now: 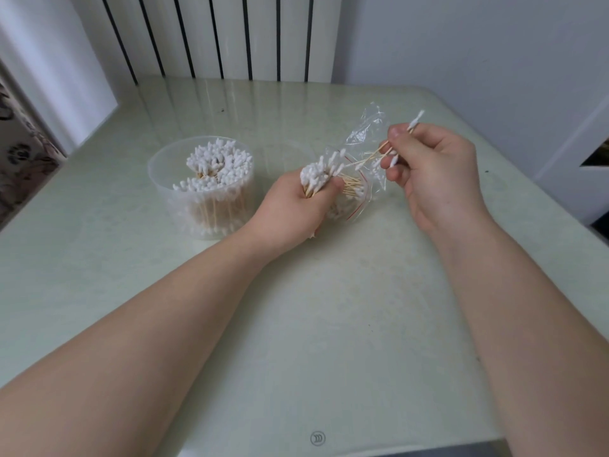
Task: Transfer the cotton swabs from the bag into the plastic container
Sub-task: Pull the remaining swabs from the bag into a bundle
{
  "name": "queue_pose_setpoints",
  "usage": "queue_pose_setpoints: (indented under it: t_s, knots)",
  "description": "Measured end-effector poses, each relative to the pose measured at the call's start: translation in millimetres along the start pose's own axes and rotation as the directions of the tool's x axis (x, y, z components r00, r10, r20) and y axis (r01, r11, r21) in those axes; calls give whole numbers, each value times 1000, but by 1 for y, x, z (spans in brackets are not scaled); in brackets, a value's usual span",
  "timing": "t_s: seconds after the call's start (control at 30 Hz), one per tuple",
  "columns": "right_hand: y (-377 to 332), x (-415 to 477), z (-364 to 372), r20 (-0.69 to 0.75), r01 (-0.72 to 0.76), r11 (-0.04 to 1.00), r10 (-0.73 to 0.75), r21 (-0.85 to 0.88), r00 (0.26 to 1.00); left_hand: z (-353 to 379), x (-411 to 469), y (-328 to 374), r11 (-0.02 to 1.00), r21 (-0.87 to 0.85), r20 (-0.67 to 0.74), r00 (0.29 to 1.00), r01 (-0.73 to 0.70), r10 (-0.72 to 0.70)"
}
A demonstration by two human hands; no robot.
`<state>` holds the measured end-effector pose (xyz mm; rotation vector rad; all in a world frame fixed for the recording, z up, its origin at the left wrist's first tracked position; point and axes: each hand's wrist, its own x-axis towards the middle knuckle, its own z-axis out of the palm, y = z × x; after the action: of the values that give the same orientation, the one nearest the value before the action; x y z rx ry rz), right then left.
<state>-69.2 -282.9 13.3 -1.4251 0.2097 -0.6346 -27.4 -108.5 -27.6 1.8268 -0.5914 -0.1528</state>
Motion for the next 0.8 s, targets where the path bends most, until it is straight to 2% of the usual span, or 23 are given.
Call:
queue_pose_setpoints:
  t_s: [0.07,0.2,0.3,0.37,0.5,0.63,0.8]
  knots:
    - [1,-2,1,45,-11,999,13,-45,999,1,-1,2,1000,-1,-44,999,24,-24]
    - [5,-8,8,193,-10,989,39,-149,981,1,-3,6,970,-242,-58,998,17,-32]
    - [10,-12,12,280,10,980,47,-199,959,0,-5,7,972,-224,16,997,-65,70]
    - [13,-14,13,310,35,963,52,-269,949,-1,-6,7,980,-191,65,996,-50,63]
    - [13,-13,12,265,7,967,63,-256,962,-1,1,-1,994,-100,-8,999,-31,31]
    - [12,-13,13,253,-74,979,121,-188,960,0,5,-2,991,-134,-63,997,23,-32]
    - [10,-13,14,243,-130,982,160,-136,957,1,3,1,994,-104,-104,994,22,-33]
